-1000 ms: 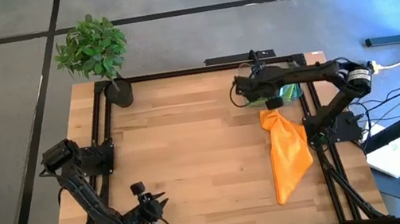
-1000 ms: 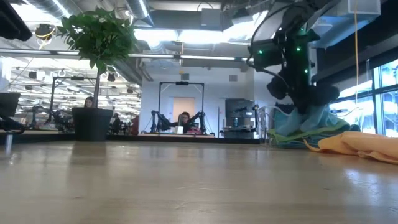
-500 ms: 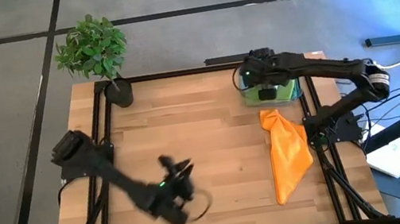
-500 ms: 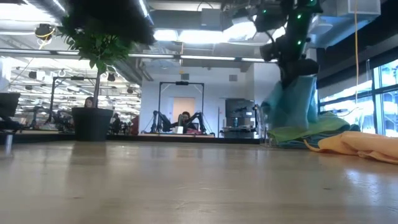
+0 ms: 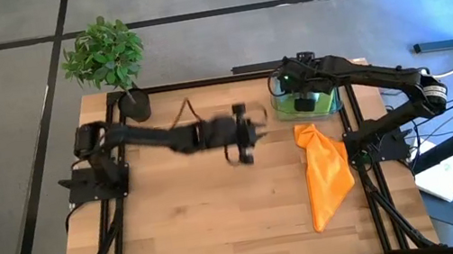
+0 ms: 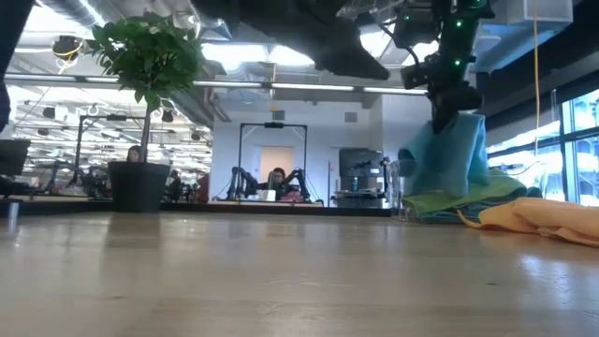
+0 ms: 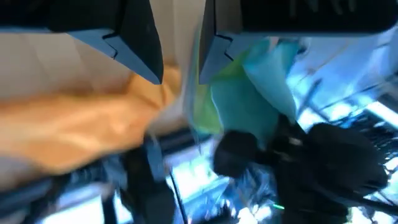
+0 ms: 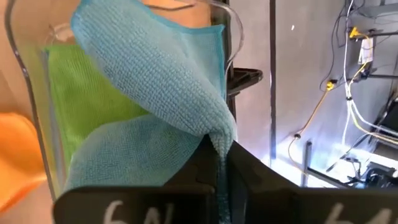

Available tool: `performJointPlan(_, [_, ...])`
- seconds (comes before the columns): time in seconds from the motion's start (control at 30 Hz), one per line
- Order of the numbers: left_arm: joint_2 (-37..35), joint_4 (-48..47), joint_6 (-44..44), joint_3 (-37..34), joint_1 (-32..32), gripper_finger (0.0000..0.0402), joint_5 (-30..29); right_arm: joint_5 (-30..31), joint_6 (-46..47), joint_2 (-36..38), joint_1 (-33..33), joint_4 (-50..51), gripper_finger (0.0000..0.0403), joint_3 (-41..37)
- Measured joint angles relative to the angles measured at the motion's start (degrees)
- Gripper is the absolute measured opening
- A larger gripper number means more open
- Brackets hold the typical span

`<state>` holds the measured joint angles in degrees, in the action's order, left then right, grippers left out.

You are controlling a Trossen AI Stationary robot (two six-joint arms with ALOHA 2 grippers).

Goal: Fold microfiber towels
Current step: Put the folded light blue microfiber towel into the transparent bin

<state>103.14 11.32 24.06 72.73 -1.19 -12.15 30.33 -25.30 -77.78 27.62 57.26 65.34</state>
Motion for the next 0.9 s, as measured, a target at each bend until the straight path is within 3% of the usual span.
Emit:
performJointPlan(0.07, [1.0,4.7,-0.8,0.0,-3.8,0.0096,6.2,-0.1,1.3,0.0,0.0,-0.1,0.0006,0.0])
performJointPlan(0.23, [3.6,10.9,1.7,0.0,-9.5,0.0108,13.8,-0.1,3.3,0.0,0.0,-0.8,0.0007,0.0])
performJointPlan(0.47, [9.3,16.9,4.7,2.1,-13.3,0.0166,16.3,-3.0,4.4,0.0,0.0,-4.2,0.0007,0.0])
performJointPlan(0.6, [14.5,17.2,4.6,8.7,-13.8,0.0199,13.2,-3.0,5.9,0.0,-0.1,-4.2,0.0008,0.1])
performJointPlan(0.77, [20.8,10.2,0.9,19.3,-13.8,0.0219,9.7,-3.0,6.4,0.3,-0.2,-3.9,0.0008,0.1])
performJointPlan(0.9, [24.0,3.4,0.7,26.3,-13.8,0.022,2.2,-3.2,6.9,2.8,-0.2,-3.9,0.0008,0.1])
